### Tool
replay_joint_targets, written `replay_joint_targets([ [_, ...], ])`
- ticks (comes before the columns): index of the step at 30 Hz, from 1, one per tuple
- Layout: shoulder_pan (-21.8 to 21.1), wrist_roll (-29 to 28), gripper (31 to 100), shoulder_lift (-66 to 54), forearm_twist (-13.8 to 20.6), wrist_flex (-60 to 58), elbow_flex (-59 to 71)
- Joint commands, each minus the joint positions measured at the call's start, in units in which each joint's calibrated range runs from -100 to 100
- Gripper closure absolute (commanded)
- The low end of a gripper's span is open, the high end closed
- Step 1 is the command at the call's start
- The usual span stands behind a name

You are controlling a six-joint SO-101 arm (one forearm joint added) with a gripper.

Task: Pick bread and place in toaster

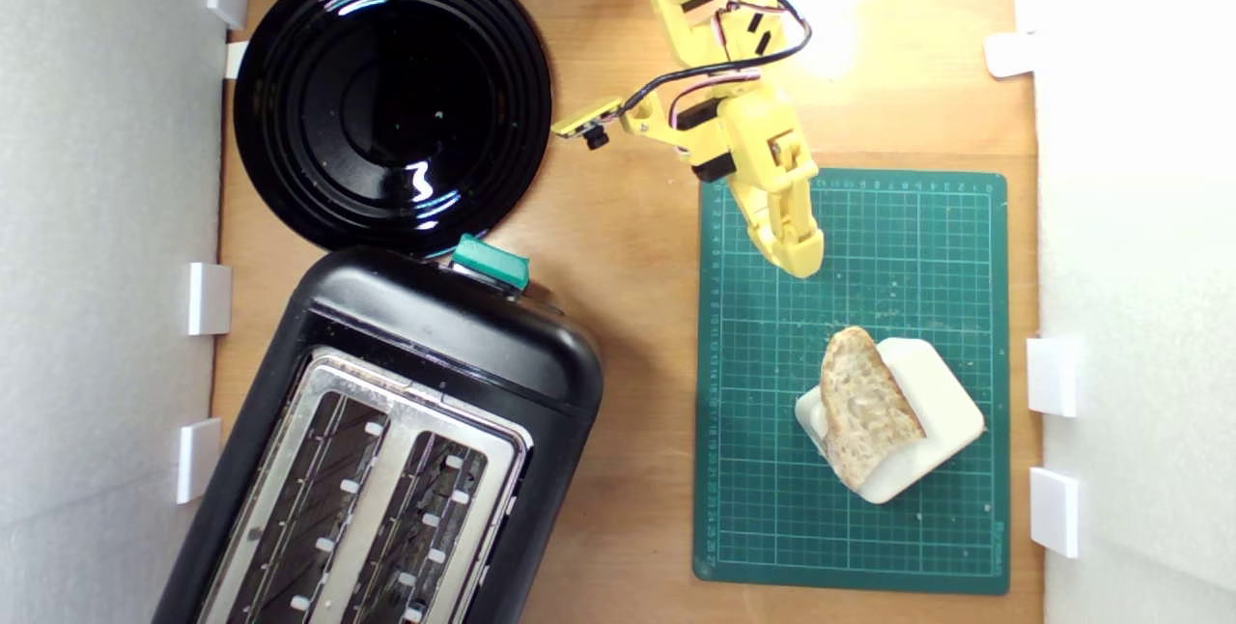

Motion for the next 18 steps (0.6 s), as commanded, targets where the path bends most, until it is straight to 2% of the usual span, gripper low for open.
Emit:
replay_joint_targets([
  [1, -0.2, -0.3, 63.5, -0.3, -0.5, -1.8, -2.0],
  [6, 0.2, -0.3, 57.8, -0.3, -0.5, -1.8, -2.3],
  [15, 0.0, -0.2, 57.3, -0.2, -0.5, -1.8, -4.2],
  [18, -0.1, -0.2, 50.0, 1.5, -0.5, -1.9, -5.7],
])
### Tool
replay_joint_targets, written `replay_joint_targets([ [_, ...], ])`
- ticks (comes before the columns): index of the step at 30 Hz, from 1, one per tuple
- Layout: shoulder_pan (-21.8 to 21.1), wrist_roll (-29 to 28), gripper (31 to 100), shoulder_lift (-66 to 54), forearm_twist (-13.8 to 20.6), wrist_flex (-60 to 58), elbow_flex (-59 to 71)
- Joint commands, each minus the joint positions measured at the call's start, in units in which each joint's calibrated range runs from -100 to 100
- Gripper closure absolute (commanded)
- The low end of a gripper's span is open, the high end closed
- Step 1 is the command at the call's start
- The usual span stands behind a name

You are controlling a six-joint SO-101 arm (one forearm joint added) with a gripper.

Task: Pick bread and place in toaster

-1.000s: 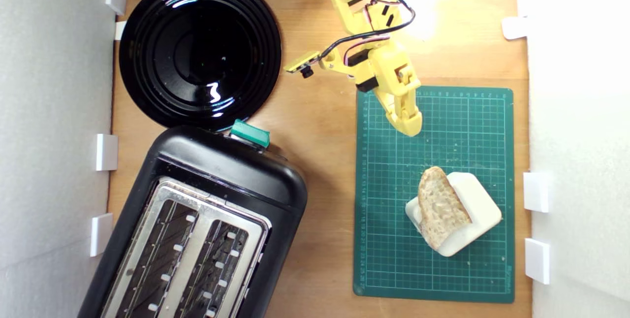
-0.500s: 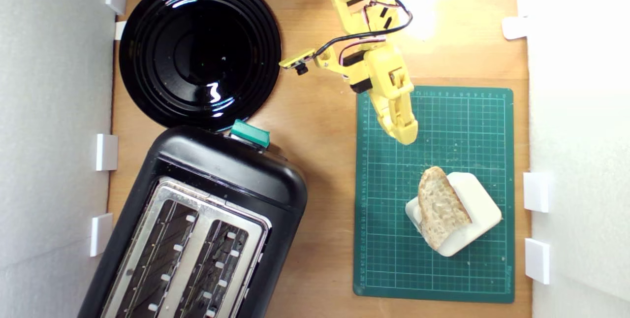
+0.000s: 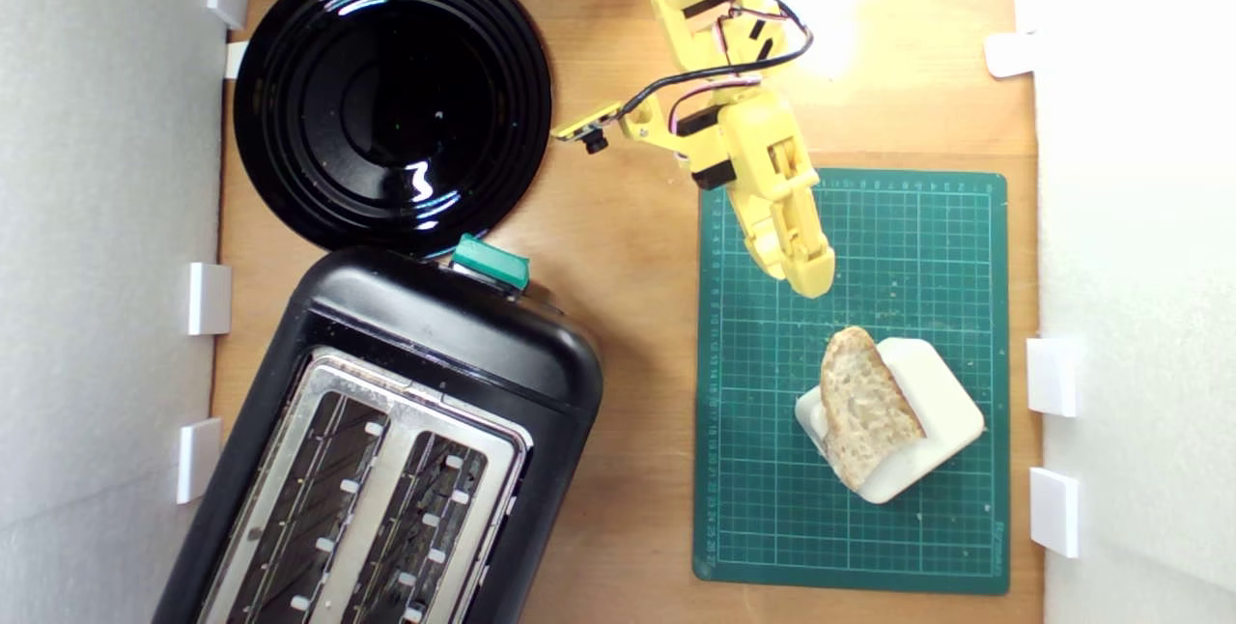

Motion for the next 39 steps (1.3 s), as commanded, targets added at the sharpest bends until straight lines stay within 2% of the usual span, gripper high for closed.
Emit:
replay_joint_targets([
  [1, -0.3, -0.3, 47.5, 1.9, 0.4, -1.9, -3.8],
  [5, -0.3, -0.3, 40.6, 6.4, 0.3, -2.0, -6.8],
  [7, -0.2, -0.3, 39.9, 6.7, 0.3, -2.0, -7.8],
  [18, -0.4, -0.3, 40.7, 7.9, 0.3, -1.8, -13.8],
  [24, -1.2, 0.2, 40.7, 13.8, 0.3, -1.9, -19.6],
  [39, -2.0, 0.2, 40.7, 17.8, 0.3, -1.8, -26.4],
])
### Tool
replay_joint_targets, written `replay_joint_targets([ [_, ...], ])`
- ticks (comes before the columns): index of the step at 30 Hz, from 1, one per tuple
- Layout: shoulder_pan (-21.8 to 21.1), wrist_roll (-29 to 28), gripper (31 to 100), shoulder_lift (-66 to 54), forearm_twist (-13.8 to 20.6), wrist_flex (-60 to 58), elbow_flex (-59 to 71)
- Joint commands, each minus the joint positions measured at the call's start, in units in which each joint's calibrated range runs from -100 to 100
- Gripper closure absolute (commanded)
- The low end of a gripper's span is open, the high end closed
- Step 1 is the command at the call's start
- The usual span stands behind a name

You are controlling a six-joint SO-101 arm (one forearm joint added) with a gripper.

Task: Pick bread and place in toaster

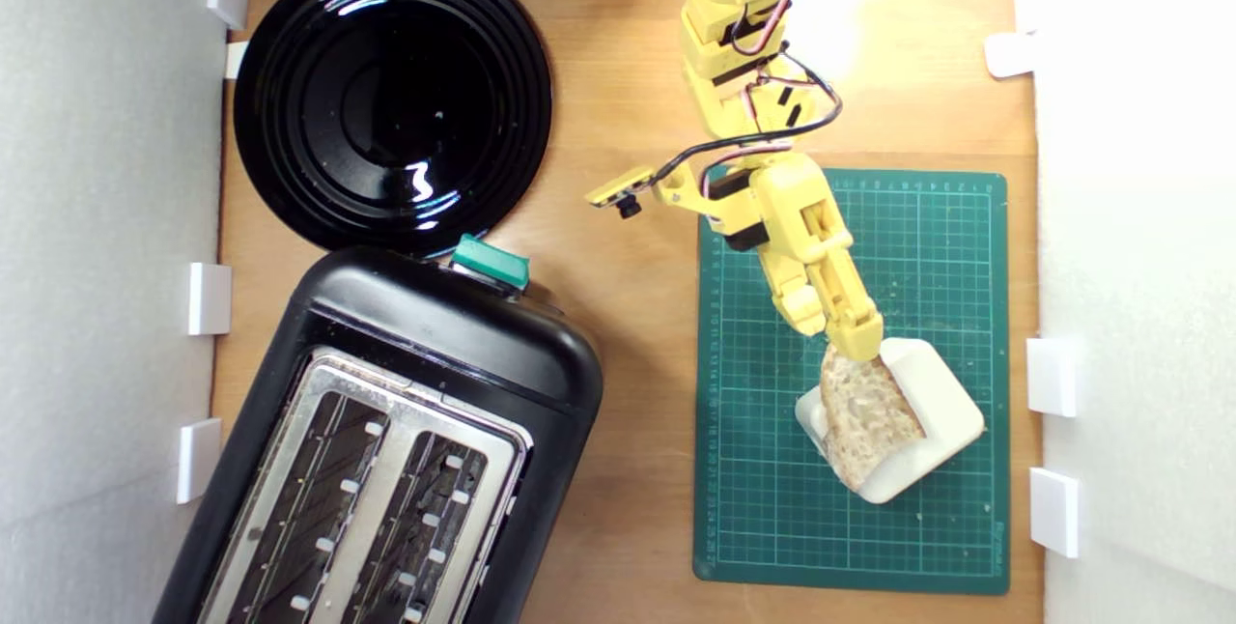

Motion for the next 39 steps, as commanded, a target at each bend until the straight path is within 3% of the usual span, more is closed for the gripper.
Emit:
replay_joint_targets([
  [1, -1.0, 0.2, 40.7, 0.5, 0.3, -1.8, -3.2],
  [22, -1.8, 1.5, 40.7, 5.2, 0.3, -1.4, -10.9],
  [27, -3.0, 1.7, 40.8, 5.9, -2.2, -1.3, -13.0],
  [39, -2.8, 1.6, 40.8, 6.0, -1.7, -1.1, -13.9],
])
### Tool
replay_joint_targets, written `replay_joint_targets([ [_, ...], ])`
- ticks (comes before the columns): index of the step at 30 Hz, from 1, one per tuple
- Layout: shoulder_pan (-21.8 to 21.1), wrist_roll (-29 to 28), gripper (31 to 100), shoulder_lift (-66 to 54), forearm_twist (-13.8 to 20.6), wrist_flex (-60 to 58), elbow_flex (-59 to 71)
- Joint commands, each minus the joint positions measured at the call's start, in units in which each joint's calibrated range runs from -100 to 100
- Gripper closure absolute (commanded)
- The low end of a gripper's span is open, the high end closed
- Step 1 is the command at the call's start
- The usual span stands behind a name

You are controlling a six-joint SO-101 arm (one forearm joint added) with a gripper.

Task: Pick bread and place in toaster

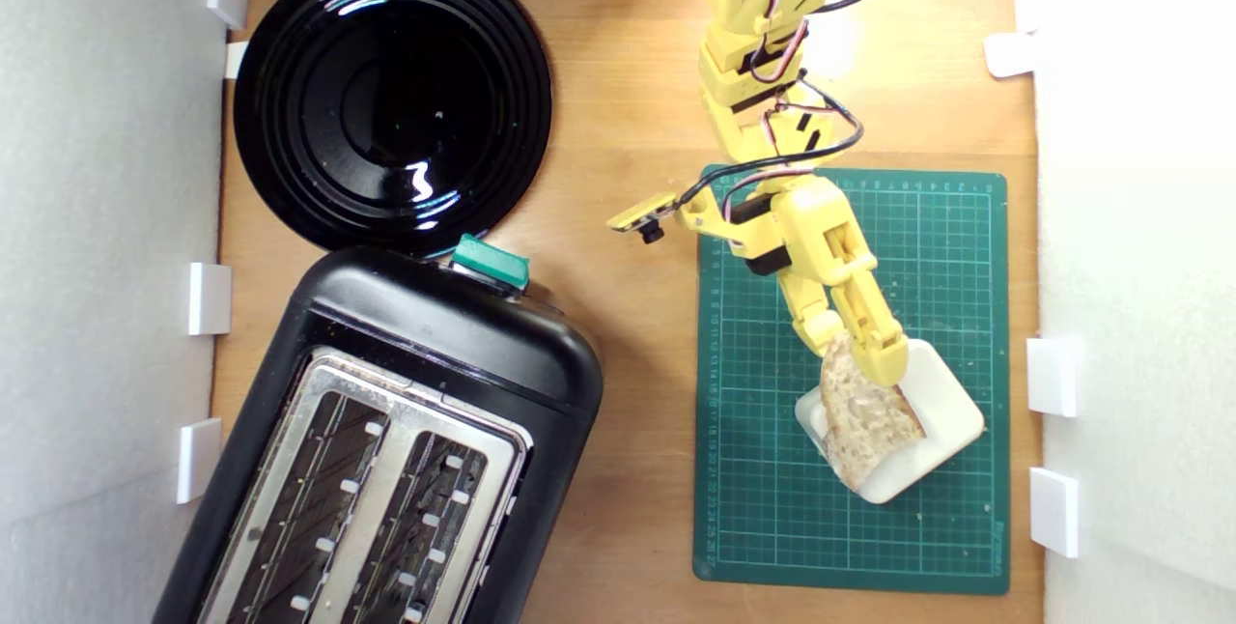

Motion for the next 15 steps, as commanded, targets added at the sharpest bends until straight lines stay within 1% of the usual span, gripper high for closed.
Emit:
replay_joint_targets([
  [1, -0.4, 0.3, 40.8, -0.9, 0.7, -1.1, -2.5],
  [8, -0.4, 0.3, 41.3, -0.9, 0.8, -1.0, -3.0],
  [13, -0.5, 0.4, 51.3, 0.1, 0.8, -1.0, -3.1],
  [15, -0.5, 0.4, 53.9, 0.2, 0.7, -1.0, -3.2],
])
